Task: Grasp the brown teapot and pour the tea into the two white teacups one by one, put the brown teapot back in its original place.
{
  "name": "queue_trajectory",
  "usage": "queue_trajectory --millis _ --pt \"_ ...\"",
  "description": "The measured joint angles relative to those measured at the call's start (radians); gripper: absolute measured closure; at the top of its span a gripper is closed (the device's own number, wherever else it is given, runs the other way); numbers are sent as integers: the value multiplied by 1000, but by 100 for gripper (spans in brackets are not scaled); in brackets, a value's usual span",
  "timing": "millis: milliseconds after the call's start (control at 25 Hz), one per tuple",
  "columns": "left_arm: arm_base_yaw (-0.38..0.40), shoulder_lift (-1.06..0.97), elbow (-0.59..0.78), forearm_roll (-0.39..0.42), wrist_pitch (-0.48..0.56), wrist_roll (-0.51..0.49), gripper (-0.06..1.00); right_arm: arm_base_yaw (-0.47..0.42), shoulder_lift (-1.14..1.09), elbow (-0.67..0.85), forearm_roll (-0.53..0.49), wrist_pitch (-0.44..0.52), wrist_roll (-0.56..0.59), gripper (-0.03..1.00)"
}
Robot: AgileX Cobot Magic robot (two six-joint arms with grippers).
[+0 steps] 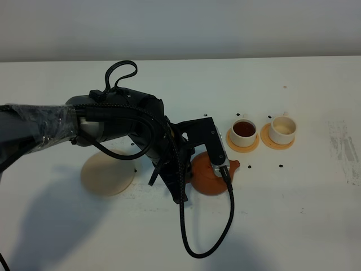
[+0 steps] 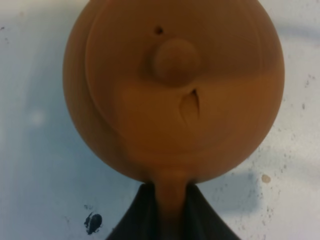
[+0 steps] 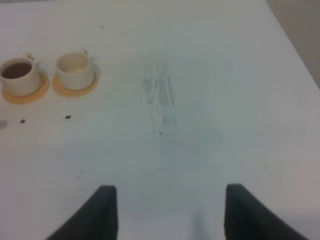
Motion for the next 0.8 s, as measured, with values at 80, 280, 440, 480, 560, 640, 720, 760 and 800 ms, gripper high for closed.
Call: queue_trajectory --millis 80,280,440,480,560,640,720,760,800 --pt "0 3 0 0 0 0 86 0 0 0 0 0 0 51" --pt "0 15 0 1 -1 0 86 0 0 0 0 0 0 51" --pt "1 14 -7 1 2 0 86 0 0 0 0 0 0 51" --pt "0 10 -15 1 5 0 86 0 0 0 0 0 0 51" --pt "-4 0 -39 2 15 1 86 0 0 0 0 0 0 51" --pt "-8 -14 -85 3 21 7 86 0 0 0 0 0 0 51" --pt "-9 -21 -138 5 21 23 86 0 0 0 0 0 0 51" --pt "-9 -23 -166 10 22 31 86 0 0 0 0 0 0 51" --pt "-9 -23 -193 18 22 38 86 0 0 0 0 0 0 51"
